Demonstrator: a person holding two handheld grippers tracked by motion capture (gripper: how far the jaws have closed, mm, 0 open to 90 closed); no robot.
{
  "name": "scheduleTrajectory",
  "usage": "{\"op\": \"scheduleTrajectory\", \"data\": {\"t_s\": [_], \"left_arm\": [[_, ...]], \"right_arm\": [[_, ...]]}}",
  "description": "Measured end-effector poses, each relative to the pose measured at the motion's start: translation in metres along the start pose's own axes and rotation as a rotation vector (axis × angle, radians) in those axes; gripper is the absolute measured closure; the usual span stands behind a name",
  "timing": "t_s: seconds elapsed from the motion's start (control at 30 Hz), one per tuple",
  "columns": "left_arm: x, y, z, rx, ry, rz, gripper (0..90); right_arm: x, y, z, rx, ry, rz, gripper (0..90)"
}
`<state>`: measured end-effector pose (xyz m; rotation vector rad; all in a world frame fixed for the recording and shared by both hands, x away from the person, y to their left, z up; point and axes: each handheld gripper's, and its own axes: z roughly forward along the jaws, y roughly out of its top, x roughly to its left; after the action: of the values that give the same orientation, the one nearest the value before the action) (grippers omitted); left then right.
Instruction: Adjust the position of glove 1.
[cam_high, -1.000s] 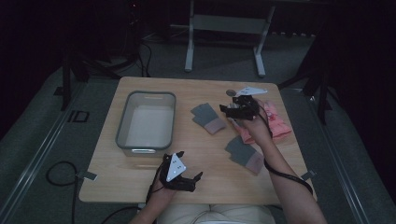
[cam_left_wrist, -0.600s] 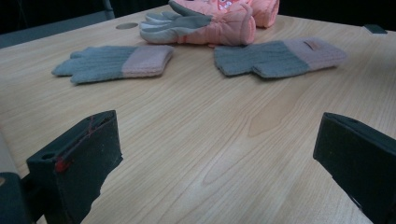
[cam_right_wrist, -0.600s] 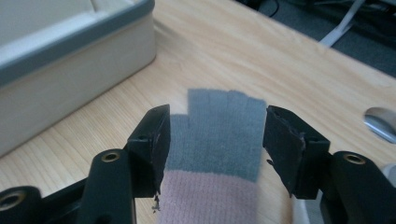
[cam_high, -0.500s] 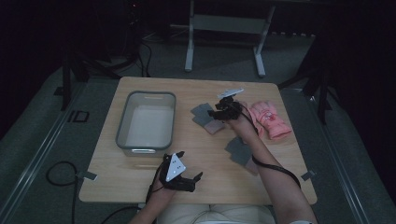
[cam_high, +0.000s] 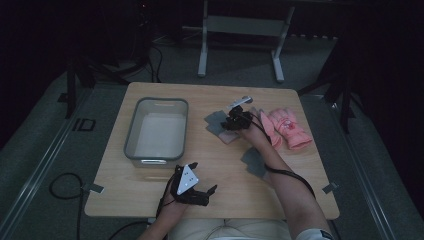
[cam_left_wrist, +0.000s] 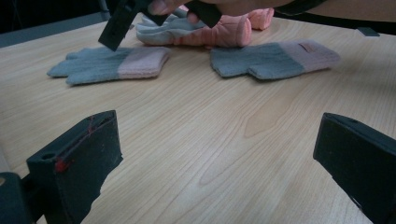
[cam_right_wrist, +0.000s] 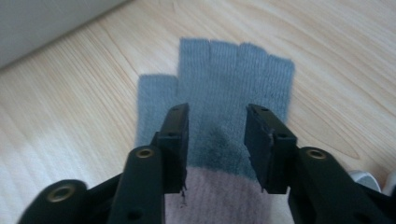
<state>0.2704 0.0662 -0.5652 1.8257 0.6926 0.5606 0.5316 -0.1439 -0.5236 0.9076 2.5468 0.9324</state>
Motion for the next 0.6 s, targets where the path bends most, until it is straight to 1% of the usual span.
{"op": "scheduleTrajectory", "data": {"t_s": [0.03, 0.07, 0.1, 0.13, 0.17, 0.2, 0.23, 0.27, 0.3, 0.4, 0.47, 0.5, 0.57, 0.6], "left_arm": [[0.000, 0.000, 0.000, 0.000, 0.000, 0.003, 0.4], [0.000, 0.000, 0.000, 0.000, 0.000, 0.004, 0.4], [0.000, 0.000, 0.000, -0.001, 0.000, 0.004, 0.4], [0.000, 0.000, 0.000, -0.001, 0.000, 0.004, 0.4], [0.000, 0.000, 0.000, -0.001, 0.000, 0.004, 0.4], [0.000, 0.000, 0.000, -0.003, -0.001, -0.003, 0.4], [0.001, 0.000, 0.000, -0.002, -0.001, -0.004, 0.4], [0.001, 0.000, 0.000, -0.003, -0.001, -0.005, 0.5], [0.000, 0.000, 0.000, -0.003, 0.000, -0.004, 0.5], [-0.001, 0.000, 0.000, -0.003, 0.004, 0.003, 0.5], [-0.001, 0.000, 0.000, 0.002, 0.002, 0.005, 0.5], [0.000, 0.000, 0.000, 0.002, 0.001, 0.003, 0.5], [0.000, 0.000, 0.000, 0.006, -0.003, -0.001, 0.5], [0.000, 0.000, 0.001, 0.007, -0.004, -0.005, 0.5]], "right_arm": [[0.000, 0.001, 0.002, 0.006, 0.012, 0.001, 62.6], [0.000, 0.001, 0.005, 0.028, 0.021, -0.014, 64.5], [0.000, 0.000, 0.008, 0.052, 0.017, -0.037, 64.4], [0.000, 0.000, 0.008, 0.052, 0.017, -0.037, 64.4], [0.000, -0.001, 0.011, 0.087, 0.006, -0.055, 64.4], [0.000, -0.001, 0.011, 0.087, 0.006, -0.055, 63.7], [-0.004, -0.002, 0.016, 0.125, 0.042, -0.035, 65.3], [-0.005, -0.001, 0.016, 0.133, 0.048, -0.038, 66.2], [-0.006, 0.000, 0.017, 0.142, 0.051, -0.044, 68.0], [-0.004, 0.003, 0.018, 0.158, 0.036, -0.047, 75.7], [-0.003, 0.004, 0.019, 0.158, 0.025, -0.028, 79.3], [-0.003, 0.004, 0.019, 0.155, 0.023, -0.009, 80.5], [-0.004, 0.001, 0.018, 0.128, 0.023, 0.042, 81.8], [-0.005, -0.002, 0.017, 0.110, 0.029, 0.087, 82.6]]}}
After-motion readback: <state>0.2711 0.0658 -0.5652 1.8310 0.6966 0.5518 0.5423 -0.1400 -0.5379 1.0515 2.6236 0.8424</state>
